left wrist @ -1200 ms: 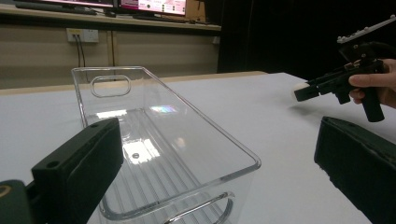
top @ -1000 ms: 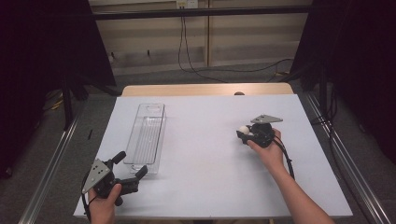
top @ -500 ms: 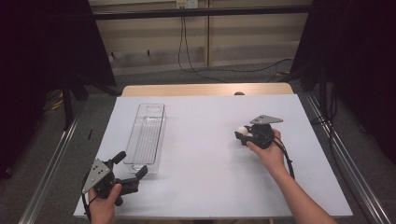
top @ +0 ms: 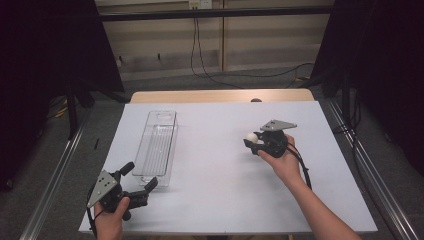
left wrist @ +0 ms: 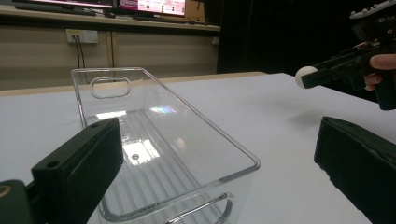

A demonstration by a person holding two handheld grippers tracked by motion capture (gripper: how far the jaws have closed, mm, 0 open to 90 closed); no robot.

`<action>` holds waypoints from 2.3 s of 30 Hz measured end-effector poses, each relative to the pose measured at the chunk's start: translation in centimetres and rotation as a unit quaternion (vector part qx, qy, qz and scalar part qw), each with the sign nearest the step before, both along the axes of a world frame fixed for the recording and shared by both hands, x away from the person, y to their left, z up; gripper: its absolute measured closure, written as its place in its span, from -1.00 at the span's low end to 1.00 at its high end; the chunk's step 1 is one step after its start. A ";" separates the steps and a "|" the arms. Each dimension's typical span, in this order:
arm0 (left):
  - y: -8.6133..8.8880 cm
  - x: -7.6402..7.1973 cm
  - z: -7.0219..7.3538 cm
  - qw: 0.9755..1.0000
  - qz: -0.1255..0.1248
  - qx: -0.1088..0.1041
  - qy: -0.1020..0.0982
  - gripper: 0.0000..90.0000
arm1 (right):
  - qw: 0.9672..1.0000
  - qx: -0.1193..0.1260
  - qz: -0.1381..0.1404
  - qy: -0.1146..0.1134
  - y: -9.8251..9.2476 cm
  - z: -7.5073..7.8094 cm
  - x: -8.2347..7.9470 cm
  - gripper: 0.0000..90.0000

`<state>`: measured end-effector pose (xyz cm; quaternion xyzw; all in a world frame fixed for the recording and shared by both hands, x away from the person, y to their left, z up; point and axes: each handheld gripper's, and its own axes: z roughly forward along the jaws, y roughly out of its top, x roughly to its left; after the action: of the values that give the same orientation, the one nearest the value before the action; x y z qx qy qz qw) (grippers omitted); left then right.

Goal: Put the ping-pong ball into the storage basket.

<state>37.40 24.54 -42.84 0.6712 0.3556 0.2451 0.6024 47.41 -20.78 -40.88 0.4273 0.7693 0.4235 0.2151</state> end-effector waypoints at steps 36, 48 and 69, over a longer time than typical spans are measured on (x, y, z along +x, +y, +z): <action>0.0 0.0 0.0 1.000 0.001 0.002 0.000 -0.97 | 0.999 0.013 0.046 -0.012 4.2 2.2 0.4 0.14; 0.0 0.0 0.0 1.000 0.000 0.002 0.000 -0.97 | 0.998 0.011 0.057 -0.014 5.2 2.6 0.6 0.14; -0.1 0.0 0.0 1.000 -0.002 -0.002 0.000 -0.97 | 0.997 0.012 0.070 -0.011 6.6 2.7 0.8 0.14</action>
<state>37.43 24.43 -42.82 0.6709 0.3551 0.2436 0.6037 48.21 -14.21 -38.16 0.3704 0.7900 0.4511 0.1880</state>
